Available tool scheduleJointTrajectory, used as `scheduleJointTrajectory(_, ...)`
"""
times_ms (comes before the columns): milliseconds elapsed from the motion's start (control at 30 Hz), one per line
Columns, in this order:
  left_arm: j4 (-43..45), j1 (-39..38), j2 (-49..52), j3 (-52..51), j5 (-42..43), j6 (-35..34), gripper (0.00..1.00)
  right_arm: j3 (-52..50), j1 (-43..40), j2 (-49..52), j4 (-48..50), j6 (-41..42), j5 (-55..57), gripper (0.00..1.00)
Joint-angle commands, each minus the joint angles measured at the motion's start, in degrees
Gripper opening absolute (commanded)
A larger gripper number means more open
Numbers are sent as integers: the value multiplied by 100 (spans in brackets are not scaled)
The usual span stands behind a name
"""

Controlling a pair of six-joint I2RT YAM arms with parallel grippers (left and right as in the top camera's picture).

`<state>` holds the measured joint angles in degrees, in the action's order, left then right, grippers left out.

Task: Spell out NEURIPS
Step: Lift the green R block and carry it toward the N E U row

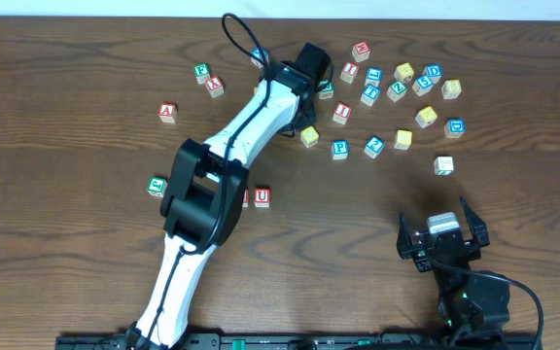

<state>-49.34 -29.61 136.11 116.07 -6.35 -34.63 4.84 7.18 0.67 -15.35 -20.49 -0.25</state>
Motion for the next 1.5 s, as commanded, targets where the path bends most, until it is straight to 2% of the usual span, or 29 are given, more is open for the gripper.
scheduleJointTrajectory(0, -20, 39, -636, 118, -81, 186, 8, -11, -76, -35, -15, 72, -11, 99)
scheduleJointTrajectory(267, -164, 39, -1333, 118, -76, 350, 8, -11, -76, -35, -15, 74, -11, 99)
scheduleJointTrajectory(567, -1311, -160, -1963, 118, -98, 702, 7, -11, -76, -35, -15, 74, -11, 99)
scheduleJointTrajectory(733, -1781, -514, -2153, 114, -573, 669, 8, -11, -76, -35, -15, 72, -11, 99)
scheduleJointTrajectory(900, -1790, -925, -2363, -39, -986, 586, 8, -11, -76, -35, -15, 72, -11, 99)
scheduleJointTrajectory(1133, -1790, -1137, -2426, -203, -984, 396, 8, -11, -76, -35, -15, 72, -11, 99)
scheduleJointTrajectory(1467, -1478, -1224, -2564, -1268, -981, 131, 8, -11, -76, -35, -15, 74, -11, 99)
